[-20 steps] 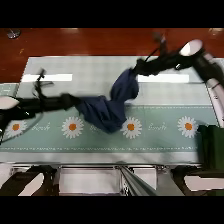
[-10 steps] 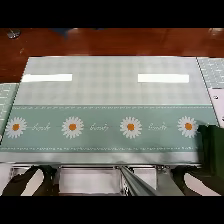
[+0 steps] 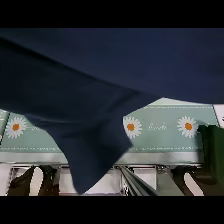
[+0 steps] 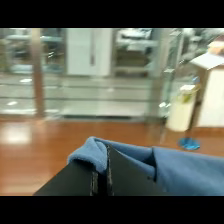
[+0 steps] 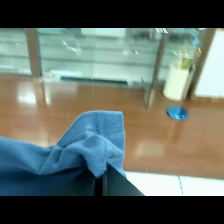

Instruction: Fold the shirts.

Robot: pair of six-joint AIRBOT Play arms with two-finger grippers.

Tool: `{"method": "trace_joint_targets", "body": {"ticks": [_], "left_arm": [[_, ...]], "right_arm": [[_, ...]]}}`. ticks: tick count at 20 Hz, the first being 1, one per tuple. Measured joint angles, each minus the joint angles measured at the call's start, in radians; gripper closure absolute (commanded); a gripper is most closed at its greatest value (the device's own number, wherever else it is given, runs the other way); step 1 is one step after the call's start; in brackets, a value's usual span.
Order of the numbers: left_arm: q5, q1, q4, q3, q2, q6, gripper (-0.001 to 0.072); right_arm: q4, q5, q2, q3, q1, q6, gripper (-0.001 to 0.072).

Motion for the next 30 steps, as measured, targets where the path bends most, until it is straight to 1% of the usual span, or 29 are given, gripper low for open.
{"method": "trace_joint_targets", "body": {"ticks": [2, 5, 7, 10, 13, 17, 18, 20, 23, 25, 28, 30], "left_arm": [[-0.026, 0.005, 0.043, -0.013, 0.053, -0.008, 0.0685], [-0.053, -0.008, 0.07, -0.061, 0.13, -0.011, 0.0685], [-0.054, -0.02, 0.078, -0.119, 0.174, -0.014, 0.0685], [-0.074, -0.03, 0.088, -0.245, 0.215, -0.01, 0.0684], [-0.117, -0.034, 0.093, -0.395, 0.232, -0.01, 0.0684], [-0.142, -0.036, 0.091, -0.622, 0.238, -0.011, 0.0685], [-0.111, -0.039, 0.083, -0.681, 0.24, -0.009, 0.0685], [0.0, -0.055, 0.059, -0.806, 0.231, 0.013, 0.0685], [0.154, -0.112, 0.005, -0.95, 0.163, 0.032, 0.0684], [0.234, -0.182, -0.022, -1.009, 0.077, 0.042, 0.0685], [0.423, -0.308, -0.045, -1.031, -0.095, 0.056, 0.0684], [0.541, -0.383, -0.058, -1.012, -0.222, 0.057, 0.0684]], "right_arm": [[-0.016, 0.04, 0.05, -0.05, 0.0, 0.017, 0.0678], [-0.013, 0.111, 0.106, -0.142, 0.0, 0.036, 0.0678], [0.004, 0.155, 0.13, -0.217, 0.0, 0.047, 0.0678], [0.071, 0.202, 0.161, -0.356, 0.0, 0.059, 0.0679], [0.127, 0.21, 0.189, -0.514, 0.0, 0.067, 0.0679], [0.153, 0.138, 0.208, -0.74, 0.0, 0.073, 0.0679], [0.157, 0.097, 0.204, -0.802, 0.0, 0.073, 0.0679], [0.159, -0.021, 0.175, -0.911, 0.0, 0.073, 0.0679], [0.175, -0.19, 0.063, -1.017, 0.0, 0.071, 0.0678], [0.203, -0.309, -0.051, -1.049, 0.0, 0.058, 0.0678], [0.253, -0.491, -0.256, -1.042, 0.0, 0.044, 0.0678], [0.287, -0.56, -0.406, -0.989, 0.0, 0.04, 0.0678]]}}
